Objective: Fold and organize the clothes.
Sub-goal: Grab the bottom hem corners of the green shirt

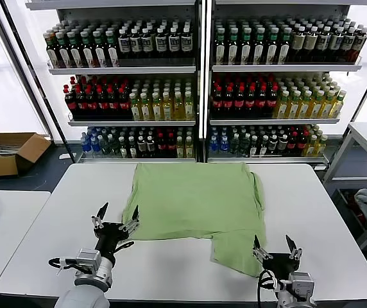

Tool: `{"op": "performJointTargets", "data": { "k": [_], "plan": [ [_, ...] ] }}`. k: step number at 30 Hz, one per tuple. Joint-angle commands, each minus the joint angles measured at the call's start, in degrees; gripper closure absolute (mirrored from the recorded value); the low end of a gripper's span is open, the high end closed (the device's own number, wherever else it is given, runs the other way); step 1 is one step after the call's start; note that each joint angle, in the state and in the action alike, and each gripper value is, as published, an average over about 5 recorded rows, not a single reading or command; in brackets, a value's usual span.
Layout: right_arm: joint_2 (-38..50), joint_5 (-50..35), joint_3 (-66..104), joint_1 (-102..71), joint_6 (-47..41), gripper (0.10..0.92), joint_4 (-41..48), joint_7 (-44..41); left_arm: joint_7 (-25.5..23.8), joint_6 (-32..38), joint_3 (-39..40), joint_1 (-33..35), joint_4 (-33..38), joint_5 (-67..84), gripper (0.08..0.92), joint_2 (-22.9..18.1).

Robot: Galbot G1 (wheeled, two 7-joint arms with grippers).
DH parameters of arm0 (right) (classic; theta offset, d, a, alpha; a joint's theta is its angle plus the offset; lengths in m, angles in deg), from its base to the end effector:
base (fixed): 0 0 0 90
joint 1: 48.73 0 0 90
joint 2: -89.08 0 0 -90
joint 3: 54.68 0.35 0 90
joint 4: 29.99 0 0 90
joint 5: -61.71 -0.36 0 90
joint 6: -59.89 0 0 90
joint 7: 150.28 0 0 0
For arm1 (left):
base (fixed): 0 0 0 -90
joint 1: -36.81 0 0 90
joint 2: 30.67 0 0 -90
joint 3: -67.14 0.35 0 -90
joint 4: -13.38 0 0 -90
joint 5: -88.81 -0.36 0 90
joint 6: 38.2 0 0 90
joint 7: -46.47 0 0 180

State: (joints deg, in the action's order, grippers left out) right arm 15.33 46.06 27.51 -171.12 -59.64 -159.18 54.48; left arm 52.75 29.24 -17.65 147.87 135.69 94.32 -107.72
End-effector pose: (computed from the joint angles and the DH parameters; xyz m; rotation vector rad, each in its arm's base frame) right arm 0.1647 0.0021 -0.2564 -0.1568 -2.6877 0.0733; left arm 0.2254 0.0084 -0.2580 -0.0964 -2.9251 -0.1669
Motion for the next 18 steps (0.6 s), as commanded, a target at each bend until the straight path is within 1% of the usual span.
{"op": "performJointTargets", "data": {
  "k": [1, 8, 18],
  "plan": [
    [-0.53, -0.85, -1.64, -0.52, -0.56, 0.203, 0.59, 2.00, -0.84, -6.52, 0.53, -2.23, -4.64, 2.09, 0.177, 1.69],
    [-2.17, 1.71, -5.28, 0.51, -2.09, 0.203, 1.72, 3.47, -1.63, -8.14, 0.62, -2.78, -7.05, 4.55, 0.177, 2.94],
    [-3.58, 2.23, -7.05, 0.74, -2.24, 0.203, 2.86, 4.26, -2.40, -8.19, -1.14, -5.64, -12.65, 7.46, 0.177, 4.24]
  ]
}}
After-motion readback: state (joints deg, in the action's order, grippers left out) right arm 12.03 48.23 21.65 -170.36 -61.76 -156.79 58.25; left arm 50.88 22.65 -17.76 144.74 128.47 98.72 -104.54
